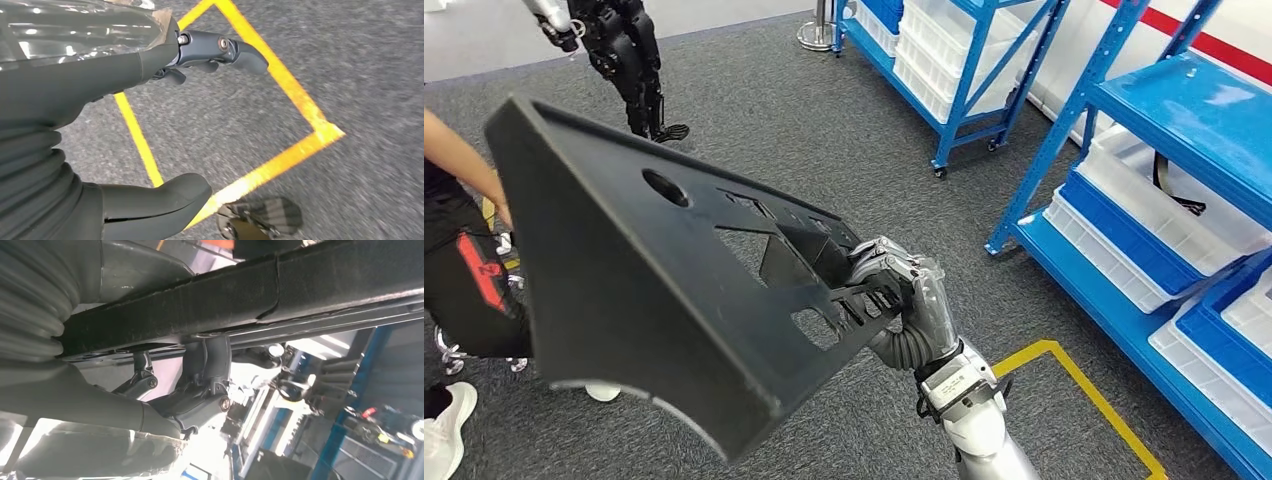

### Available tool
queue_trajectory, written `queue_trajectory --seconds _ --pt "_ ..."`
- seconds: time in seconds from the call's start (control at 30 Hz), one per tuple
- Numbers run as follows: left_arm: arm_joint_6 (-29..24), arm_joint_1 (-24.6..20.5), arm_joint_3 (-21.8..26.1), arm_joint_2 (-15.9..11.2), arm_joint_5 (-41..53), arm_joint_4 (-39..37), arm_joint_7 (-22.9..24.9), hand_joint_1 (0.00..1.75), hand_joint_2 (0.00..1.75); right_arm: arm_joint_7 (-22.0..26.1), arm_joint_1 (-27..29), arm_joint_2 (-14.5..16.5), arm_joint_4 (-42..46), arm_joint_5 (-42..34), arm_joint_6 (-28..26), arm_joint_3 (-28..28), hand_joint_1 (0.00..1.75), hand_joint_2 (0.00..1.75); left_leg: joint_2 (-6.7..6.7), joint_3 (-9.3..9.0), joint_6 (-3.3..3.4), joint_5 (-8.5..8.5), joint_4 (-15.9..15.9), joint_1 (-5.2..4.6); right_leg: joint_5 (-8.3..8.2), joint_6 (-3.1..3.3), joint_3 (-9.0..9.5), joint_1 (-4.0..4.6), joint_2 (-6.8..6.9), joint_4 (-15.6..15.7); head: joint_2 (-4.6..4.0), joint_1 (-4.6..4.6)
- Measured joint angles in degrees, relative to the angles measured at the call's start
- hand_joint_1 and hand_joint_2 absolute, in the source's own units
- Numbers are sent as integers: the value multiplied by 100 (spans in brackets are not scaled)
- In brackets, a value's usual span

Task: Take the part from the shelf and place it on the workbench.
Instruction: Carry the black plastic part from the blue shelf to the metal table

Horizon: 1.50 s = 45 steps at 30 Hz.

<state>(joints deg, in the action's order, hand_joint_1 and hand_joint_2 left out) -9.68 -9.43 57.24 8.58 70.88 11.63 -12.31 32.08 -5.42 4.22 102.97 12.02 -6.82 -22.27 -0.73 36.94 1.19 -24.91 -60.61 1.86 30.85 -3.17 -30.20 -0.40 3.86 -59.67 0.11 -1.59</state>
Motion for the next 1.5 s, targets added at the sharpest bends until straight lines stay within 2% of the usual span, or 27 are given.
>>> queue_trajectory --seconds 0.07,0.1,0.13,0.17,0.2,0.27,0.33,0.37,0.43,0.47,0.53,0.57,0.63,0.67,0.7,0.8,0.87,0.97,1.03,1.1,1.17,1.2,1.27,1.33,1.4,1.43,1.5 --pt "33 5 -48 -32 49 1 40 0 175 14 73 -26 36 -19 -10 61 175 175 101 24 73 31 15 -15 332 49 -319 -22 -249 -666 0 -6" --pt "41 11 -64 -45 64 2 48 0 175 25 112 -42 47 -38 -13 90 175 175 162 40 97 40 16 -30 497 73 -529 -17 -315 -1080 0 -7" --pt "45 25 -73 -57 68 2 51 0 175 35 152 -57 49 -64 -14 114 175 175 229 52 110 47 16 -50 595 81 -696 -10 -346 -1393 0 -8" --pt "45 45 -77 -66 68 2 50 0 175 47 193 -68 49 -86 -14 136 175 175 298 60 120 54 16 -70 603 72 -770 0 -363 -1513 0 -9" --pt "45 64 -82 -76 68 2 46 0 175 64 230 -78 49 -103 -16 154 175 175 368 65 129 62 16 -88 521 54 -732 13 -382 -1406 0 -9" --pt "38 86 -94 -91 68 2 25 0 175 105 280 -87 50 -126 -20 180 175 175 499 67 132 83 16 -102 199 33 -386 39 -511 -655 0 -9" --pt "14 86 -105 -98 65 2 -17 0 175 171 332 -95 51 -154 -23 195 175 175 619 72 100 103 12 -115 -55 89 -106 81 -682 -18 0 -8" --pt "-11 90 -109 -107 57 2 -46 0 175 208 359 -96 52 -166 -20 201 175 175 669 77 73 115 17 -118 -109 129 -58 105 -723 107 0 -7" --pt "-73 111 -110 -143 17 2 -111 0 175 278 397 -90 51 -180 -2 209 175 175 764 90 2 149 45 -124 -168 207 -48 112 -643 152 0 -5" --pt "-102 125 -108 -172 -12 2 -143 0 175 305 406 -73 49 -181 10 209 175 175 730 111 -22 136 25 -127 -204 238 -22 87 -590 187 0 -1" --pt "-142 139 -100 -233 -60 2 -198 0 175 357 427 -19 40 -180 25 208 175 175 481 259 -61 -92 -282 -140 -277 319 26 28 -467 264 0 9" --pt "-152 141 -96 -260 -74 2 -215 0 175 376 444 5 31 -177 26 207 175 175 315 397 -78 -296 -599 -138 -290 344 33 28 -402 277 0 12" --pt "-137 145 -73 -304 -182 2 -262 0 175 408 482 32 5 -172 26 204 175 175 167 693 -136 -636 -1278 -114 -291 370 21 43 -264 278 0 14" --pt "-97 148 -29 -318 -343 2 -321 0 175 426 505 39 -12 -172 23 203 175 175 137 755 -166 -673 -1435 -92 -288 370 16 42 -194 276 0 14" --pt "-43 148 49 -332 -577 2 -415 0 175 453 529 47 -29 -173 17 198 175 175 105 709 -195 -611 -1384 -66 -282 365 14 36 -132 273 0 14" --pt "108 121 439 -383 -1266 4 -772 0 175 549 606 78 -78 -173 -17 150 175 175 -131 113 -250 -195 -394 -6 -222 294 4 37 12 213 0 15" --pt "139 78 654 -416 -1386 8 -896 0 175 613 643 91 -116 -181 -33 88 175 175 -209 -102 -193 -107 -14 -29 -170 218 -11 69 88 167 0 -4" --pt "37 55 772 -460 -1262 8 -923 0 175 712 659 96 -186 -261 -8 -42 175 175 -64 -97 -54 -86 43 -89 -131 127 12 75 166 149 0 -21" --pt "-108 59 811 -468 -1229 8 -912 0 175 748 673 95 -228 -338 27 -145 175 175 28 -115 38 -37 105 -83 47 108 -110 35 -22 -138 0 -24" --pt "-278 83 876 -454 -1282 8 -892 0 175 764 715 67 -260 -429 45 -244 175 175 124 -109 94 -11 131 -74 367 129 -439 -7 -270 -834 0 -30" --pt "-457 143 948 -405 -1323 8 -822 0 175 770 781 8 -280 -543 48 -302 175 175 244 -94 107 -5 131 -81 549 99 -723 -26 -344 -1414 0 -30" --pt "-535 182 978 -371 -1334 8 -774 0 175 771 809 -28 -284 -602 48 -313 175 175 309 -92 106 -1 130 -83 513 55 -732 -32 -355 -1424 0 -30" --pt "-644 240 1017 -296 -1326 7 -660 0 175 772 836 -97 -275 -703 48 -310 175 175 443 -93 86 13 128 -77 221 -49 -440 -58 -419 -810 0 -30" --pt "-680 258 1039 -217 -1269 6 -568 0 175 758 843 -151 -222 -775 61 -274 175 175 565 -84 39 35 121 -83 -48 -77 -111 -77 -568 -73 0 -29" --pt "-610 275 1039 -153 -1144 6 -574 0 175 685 880 -193 -71 -798 75 -175 175 175 650 -71 -27 61 133 -88 -128 0 -27 -49 -621 172 0 -24" --pt "-538 295 1026 -135 -1060 6 -618 0 175 635 917 -207 42 -779 61 -96 175 175 687 -64 -67 79 151 -83 -151 55 -16 -29 -575 180 0 -23" --pt "-367 333 954 -127 -854 6 -709 0 175 567 1040 -217 305 -690 -31 110 175 175 575 -13 -115 30 83 -71 -205 164 15 -58 -486 215 0 -14"
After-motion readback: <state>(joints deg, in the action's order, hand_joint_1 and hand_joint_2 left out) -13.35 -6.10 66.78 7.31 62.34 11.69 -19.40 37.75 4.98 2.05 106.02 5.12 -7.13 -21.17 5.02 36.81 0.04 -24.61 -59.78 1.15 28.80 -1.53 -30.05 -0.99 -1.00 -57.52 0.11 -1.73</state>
